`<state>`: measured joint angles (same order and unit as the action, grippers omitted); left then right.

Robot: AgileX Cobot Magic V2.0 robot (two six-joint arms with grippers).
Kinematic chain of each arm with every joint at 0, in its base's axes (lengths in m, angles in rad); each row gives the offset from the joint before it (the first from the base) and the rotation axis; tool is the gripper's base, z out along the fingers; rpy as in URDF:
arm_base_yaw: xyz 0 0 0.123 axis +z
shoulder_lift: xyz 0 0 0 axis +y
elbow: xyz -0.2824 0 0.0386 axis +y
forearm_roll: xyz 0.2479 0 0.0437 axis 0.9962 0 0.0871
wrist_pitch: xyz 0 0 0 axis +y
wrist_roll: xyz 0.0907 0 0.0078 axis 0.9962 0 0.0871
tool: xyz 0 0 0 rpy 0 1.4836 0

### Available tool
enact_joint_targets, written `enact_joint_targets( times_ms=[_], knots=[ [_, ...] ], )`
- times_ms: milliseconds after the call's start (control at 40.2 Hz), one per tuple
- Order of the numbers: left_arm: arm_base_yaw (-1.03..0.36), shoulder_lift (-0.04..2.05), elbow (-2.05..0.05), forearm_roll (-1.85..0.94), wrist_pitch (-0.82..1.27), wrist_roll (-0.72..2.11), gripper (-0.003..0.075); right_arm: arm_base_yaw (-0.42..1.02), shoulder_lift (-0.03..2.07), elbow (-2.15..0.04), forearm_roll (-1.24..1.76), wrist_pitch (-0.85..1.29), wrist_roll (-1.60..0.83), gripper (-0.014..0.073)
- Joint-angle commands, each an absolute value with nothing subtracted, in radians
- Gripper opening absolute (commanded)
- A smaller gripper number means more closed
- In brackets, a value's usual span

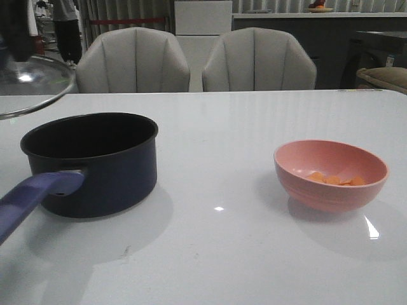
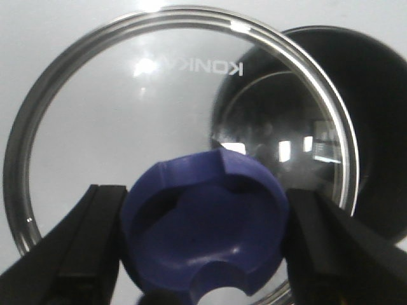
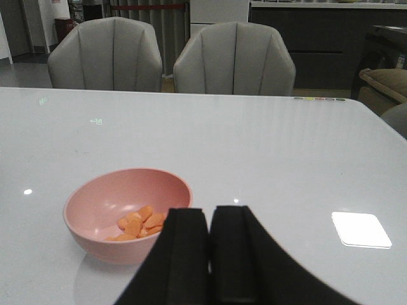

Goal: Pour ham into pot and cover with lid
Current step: 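Grasp the knob and lift the glass lid off the saucepan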

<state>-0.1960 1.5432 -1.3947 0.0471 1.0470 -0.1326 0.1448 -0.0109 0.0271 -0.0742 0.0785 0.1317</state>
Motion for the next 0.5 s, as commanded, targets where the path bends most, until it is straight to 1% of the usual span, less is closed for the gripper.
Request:
enact_joint_targets(
  times_ms=[0,199,473],
  knots=[
    [-0.106,1.451,-1.342,0.006,0.932,-0.078,0.0330,0.138,-0.031,0.022,-0.089,-0.006,0.126,0.0148],
    [0.057,1.435,-1.214,-0.079,0.844,-0.009,0.0330,0.138,-0.031,0.022,-0.089,-0.006,0.126,0.0148],
    [0.167,1.462,-1.042,-0.084,0.707,0.000,0.0330,0.138,-0.031,0.022,-0.089,-0.006,0.126,0.0148]
  ],
)
